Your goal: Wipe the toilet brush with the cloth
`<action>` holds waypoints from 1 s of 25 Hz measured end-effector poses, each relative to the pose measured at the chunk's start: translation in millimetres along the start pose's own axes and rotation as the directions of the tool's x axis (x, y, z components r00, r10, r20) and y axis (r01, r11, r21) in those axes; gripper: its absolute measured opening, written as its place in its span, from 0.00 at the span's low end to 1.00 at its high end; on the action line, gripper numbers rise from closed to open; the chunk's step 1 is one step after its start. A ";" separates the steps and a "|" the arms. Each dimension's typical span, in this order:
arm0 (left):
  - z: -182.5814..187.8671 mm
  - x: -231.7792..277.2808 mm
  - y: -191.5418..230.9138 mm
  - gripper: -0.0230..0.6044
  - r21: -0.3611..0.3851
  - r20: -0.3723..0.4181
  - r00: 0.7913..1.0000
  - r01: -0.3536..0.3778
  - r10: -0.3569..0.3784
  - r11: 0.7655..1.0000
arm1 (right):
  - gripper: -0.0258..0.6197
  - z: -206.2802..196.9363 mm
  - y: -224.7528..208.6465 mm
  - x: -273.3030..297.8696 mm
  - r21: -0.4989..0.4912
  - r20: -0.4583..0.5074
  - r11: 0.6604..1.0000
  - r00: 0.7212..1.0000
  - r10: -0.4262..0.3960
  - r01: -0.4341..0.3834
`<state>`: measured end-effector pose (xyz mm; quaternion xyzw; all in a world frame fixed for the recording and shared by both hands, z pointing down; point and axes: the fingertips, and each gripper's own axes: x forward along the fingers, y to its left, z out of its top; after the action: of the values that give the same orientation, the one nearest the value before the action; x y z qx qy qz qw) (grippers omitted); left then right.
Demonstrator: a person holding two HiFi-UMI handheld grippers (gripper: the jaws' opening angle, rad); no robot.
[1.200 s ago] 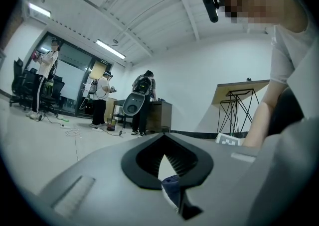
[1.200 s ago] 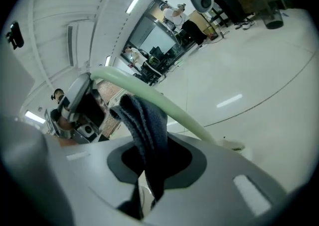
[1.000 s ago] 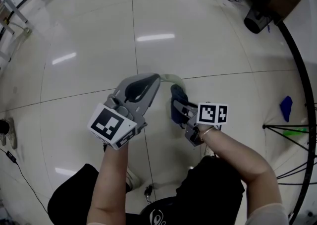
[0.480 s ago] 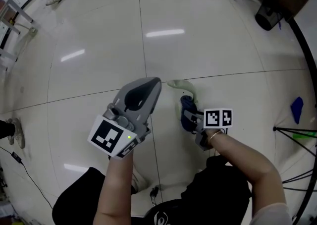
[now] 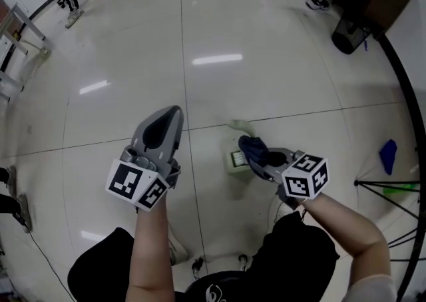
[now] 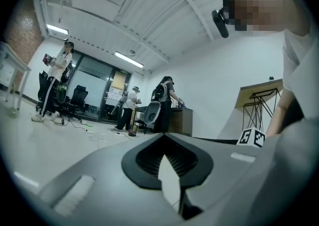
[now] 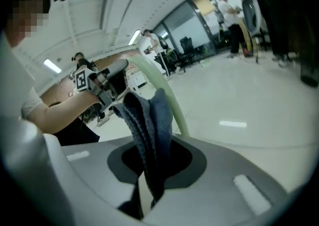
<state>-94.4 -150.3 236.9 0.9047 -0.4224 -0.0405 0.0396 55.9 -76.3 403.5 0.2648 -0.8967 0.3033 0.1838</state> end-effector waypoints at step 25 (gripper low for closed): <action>77.3 -62.4 -99.2 0.05 -0.040 0.083 0.974 -0.206 0.209 0.978 | 0.14 165.1 78.4 -175.6 -0.188 0.506 0.852 0.792 -0.342 0.488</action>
<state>-67.1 -41.8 152.1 0.8523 -0.5150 -0.0819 0.0393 121.1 -65.4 158.9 0.4889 -0.8686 0.0402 0.0707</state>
